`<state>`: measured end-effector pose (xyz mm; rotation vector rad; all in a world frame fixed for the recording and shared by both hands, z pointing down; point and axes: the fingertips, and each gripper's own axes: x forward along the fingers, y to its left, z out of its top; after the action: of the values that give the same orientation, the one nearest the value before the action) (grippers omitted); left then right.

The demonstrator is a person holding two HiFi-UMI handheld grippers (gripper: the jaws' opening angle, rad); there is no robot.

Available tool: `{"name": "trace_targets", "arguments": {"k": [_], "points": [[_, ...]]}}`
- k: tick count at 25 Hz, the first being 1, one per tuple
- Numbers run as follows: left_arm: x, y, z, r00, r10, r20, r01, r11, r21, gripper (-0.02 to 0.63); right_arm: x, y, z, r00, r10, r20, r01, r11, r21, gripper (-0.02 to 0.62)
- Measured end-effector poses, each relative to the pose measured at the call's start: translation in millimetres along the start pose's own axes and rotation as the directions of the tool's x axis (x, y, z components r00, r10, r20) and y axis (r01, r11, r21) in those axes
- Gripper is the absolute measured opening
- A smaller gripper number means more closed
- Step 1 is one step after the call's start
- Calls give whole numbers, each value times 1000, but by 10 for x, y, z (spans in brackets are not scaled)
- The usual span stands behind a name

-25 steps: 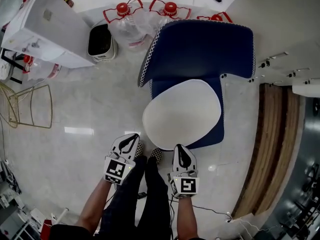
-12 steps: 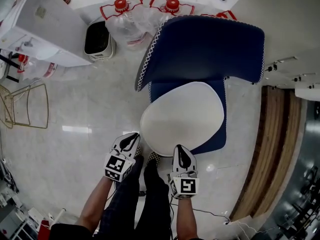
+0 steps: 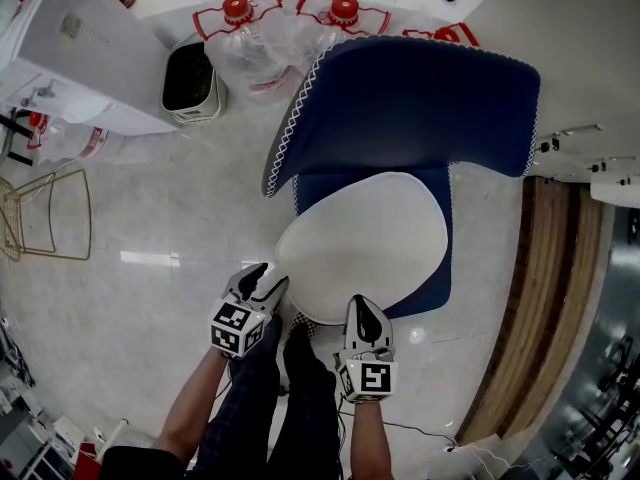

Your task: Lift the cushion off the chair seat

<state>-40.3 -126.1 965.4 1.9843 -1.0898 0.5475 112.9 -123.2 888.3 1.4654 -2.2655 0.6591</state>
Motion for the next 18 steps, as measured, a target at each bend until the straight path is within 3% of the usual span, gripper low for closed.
{"name": "trace_targets", "arguments": {"k": [4, 18], "points": [[160, 44, -84, 999, -8, -42, 7, 999, -40, 249, 60, -68, -26, 1000, -14, -8, 14, 1000, 7, 29], [508, -35, -185, 992, -93, -80, 85, 992, -90, 252, 132, -333, -99, 998, -54, -18, 54, 998, 8, 29]]}}
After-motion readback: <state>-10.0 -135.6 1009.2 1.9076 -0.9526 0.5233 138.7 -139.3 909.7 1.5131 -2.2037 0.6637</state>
